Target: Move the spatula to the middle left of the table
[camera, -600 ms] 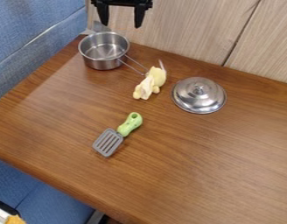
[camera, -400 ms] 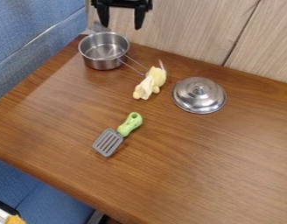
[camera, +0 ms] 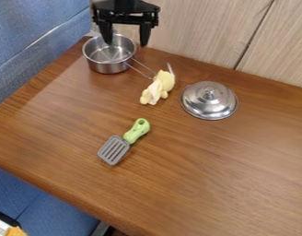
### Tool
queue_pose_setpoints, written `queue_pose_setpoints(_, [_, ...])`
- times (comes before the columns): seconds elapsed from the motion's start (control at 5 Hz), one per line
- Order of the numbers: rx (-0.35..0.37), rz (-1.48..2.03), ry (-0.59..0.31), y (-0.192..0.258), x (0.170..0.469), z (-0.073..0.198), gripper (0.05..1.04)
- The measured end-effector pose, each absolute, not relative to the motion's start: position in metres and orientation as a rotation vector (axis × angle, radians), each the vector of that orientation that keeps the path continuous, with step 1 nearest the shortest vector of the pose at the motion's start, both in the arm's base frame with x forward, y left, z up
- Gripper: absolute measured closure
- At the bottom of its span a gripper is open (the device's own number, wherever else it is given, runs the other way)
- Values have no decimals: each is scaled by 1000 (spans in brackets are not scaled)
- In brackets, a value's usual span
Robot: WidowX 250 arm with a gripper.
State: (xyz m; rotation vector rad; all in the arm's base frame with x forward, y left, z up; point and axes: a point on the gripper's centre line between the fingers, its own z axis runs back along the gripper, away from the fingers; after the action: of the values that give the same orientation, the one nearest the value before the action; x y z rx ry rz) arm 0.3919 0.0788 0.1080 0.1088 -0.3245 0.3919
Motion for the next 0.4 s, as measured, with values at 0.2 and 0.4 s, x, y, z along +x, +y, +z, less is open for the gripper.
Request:
queue_pose_setpoints(0.2, [106, 335, -341, 58, 372, 120, 83])
queue_pose_setpoints(0.4, [98, 265, -320, 36, 347, 115, 83])
